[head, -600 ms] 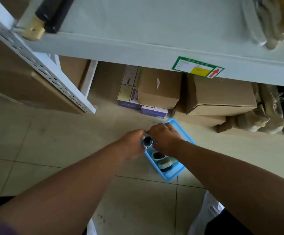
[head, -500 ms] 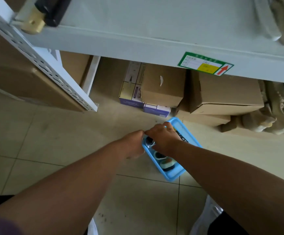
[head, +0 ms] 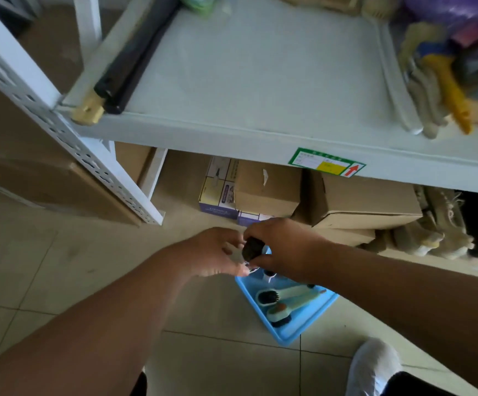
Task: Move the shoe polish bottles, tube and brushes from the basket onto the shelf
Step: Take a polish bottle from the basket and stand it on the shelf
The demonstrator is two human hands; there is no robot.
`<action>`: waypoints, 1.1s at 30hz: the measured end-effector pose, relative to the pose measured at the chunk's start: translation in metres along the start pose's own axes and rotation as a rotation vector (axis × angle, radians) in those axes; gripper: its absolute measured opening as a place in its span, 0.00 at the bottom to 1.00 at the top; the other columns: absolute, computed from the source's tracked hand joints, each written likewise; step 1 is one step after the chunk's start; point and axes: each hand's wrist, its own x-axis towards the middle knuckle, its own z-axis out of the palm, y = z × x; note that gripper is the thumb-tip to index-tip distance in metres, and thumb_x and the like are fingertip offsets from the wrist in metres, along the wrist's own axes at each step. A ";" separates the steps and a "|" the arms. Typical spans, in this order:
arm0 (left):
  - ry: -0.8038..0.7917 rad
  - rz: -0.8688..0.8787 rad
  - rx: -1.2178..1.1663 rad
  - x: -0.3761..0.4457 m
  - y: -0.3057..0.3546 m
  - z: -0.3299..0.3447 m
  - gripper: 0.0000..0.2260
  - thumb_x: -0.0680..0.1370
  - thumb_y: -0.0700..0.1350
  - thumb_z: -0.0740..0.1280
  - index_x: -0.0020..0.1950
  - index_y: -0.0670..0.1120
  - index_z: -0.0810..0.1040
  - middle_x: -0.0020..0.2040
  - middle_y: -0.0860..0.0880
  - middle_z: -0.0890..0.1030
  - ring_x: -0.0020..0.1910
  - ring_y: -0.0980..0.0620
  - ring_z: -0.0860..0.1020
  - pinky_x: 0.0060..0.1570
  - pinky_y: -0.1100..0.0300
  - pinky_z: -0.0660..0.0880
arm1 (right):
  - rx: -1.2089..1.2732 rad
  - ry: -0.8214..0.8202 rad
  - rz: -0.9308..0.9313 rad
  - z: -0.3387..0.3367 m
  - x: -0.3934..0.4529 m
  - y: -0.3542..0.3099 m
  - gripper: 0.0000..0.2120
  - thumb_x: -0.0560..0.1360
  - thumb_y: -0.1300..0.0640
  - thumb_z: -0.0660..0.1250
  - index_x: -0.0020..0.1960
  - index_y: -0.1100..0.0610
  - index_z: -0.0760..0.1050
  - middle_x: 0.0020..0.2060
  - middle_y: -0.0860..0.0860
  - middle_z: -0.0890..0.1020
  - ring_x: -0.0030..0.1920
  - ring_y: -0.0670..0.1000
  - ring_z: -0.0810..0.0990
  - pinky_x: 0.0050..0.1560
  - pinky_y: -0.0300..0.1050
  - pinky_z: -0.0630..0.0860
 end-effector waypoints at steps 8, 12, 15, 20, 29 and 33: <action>0.136 0.416 0.012 -0.068 0.147 -0.093 0.06 0.73 0.49 0.82 0.43 0.54 0.87 0.39 0.56 0.88 0.39 0.59 0.85 0.47 0.60 0.80 | 0.234 0.463 -0.031 -0.176 -0.066 -0.056 0.20 0.65 0.45 0.82 0.54 0.42 0.81 0.41 0.40 0.85 0.44 0.39 0.81 0.43 0.30 0.76; 0.314 0.550 -0.022 -0.081 0.198 -0.142 0.09 0.77 0.45 0.79 0.55 0.54 0.87 0.44 0.50 0.91 0.38 0.53 0.87 0.37 0.55 0.82 | 0.296 0.726 -0.107 -0.246 -0.063 -0.062 0.21 0.66 0.45 0.81 0.57 0.47 0.82 0.44 0.44 0.87 0.44 0.42 0.85 0.48 0.37 0.81; 0.470 0.583 -0.054 -0.065 0.215 -0.178 0.09 0.78 0.42 0.78 0.56 0.52 0.86 0.43 0.50 0.90 0.37 0.53 0.85 0.34 0.54 0.81 | 0.367 0.856 -0.142 -0.279 -0.042 -0.055 0.19 0.68 0.50 0.82 0.57 0.50 0.82 0.46 0.47 0.88 0.46 0.48 0.87 0.52 0.48 0.83; 0.613 0.457 0.123 -0.018 0.223 -0.229 0.04 0.80 0.46 0.73 0.50 0.56 0.83 0.41 0.45 0.89 0.40 0.49 0.87 0.53 0.45 0.85 | 0.438 0.895 -0.080 -0.297 0.020 -0.033 0.16 0.69 0.56 0.81 0.56 0.51 0.82 0.47 0.48 0.88 0.49 0.50 0.87 0.55 0.53 0.83; 0.566 0.352 0.084 0.031 0.201 -0.244 0.06 0.82 0.39 0.69 0.53 0.50 0.83 0.47 0.38 0.87 0.39 0.49 0.81 0.44 0.54 0.83 | 0.545 0.815 -0.019 -0.291 0.086 -0.006 0.17 0.74 0.63 0.77 0.61 0.55 0.83 0.49 0.48 0.88 0.52 0.47 0.87 0.58 0.41 0.80; 0.593 0.383 0.077 0.039 0.192 -0.243 0.09 0.81 0.41 0.71 0.60 0.50 0.82 0.47 0.43 0.88 0.40 0.49 0.82 0.39 0.57 0.78 | 0.523 0.786 -0.018 -0.288 0.095 0.001 0.13 0.73 0.64 0.77 0.57 0.56 0.84 0.48 0.51 0.90 0.52 0.51 0.88 0.61 0.51 0.82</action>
